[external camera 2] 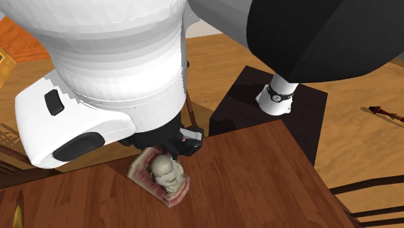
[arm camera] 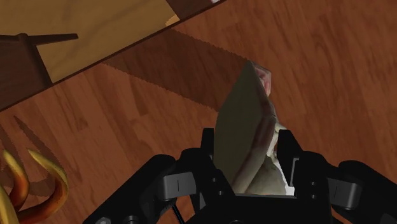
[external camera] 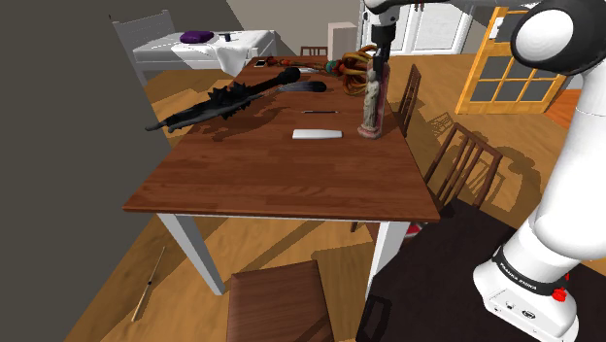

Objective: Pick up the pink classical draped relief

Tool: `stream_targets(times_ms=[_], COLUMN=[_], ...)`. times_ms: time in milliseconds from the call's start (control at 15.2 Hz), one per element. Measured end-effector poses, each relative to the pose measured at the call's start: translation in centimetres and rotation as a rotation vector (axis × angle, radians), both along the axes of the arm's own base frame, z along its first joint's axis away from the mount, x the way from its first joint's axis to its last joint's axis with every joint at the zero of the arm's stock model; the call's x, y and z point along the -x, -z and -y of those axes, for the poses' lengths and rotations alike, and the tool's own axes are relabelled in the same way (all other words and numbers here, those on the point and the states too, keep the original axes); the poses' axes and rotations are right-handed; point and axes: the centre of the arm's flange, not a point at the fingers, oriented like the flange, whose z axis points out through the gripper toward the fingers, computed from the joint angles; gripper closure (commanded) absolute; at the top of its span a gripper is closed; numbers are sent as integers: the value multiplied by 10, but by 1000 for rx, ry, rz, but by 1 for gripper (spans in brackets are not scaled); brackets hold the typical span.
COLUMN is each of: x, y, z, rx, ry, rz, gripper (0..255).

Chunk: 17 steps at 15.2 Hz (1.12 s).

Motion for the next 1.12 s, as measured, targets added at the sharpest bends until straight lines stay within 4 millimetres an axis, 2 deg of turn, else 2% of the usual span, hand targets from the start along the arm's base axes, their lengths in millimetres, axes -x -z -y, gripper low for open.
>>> stream_targets(times_ms=[264,1122], x=[-1,-1], y=[-6,-71], z=[2,2], rx=[0,0], ry=[1,2], rz=[-6,-8], gripper=[255,255])
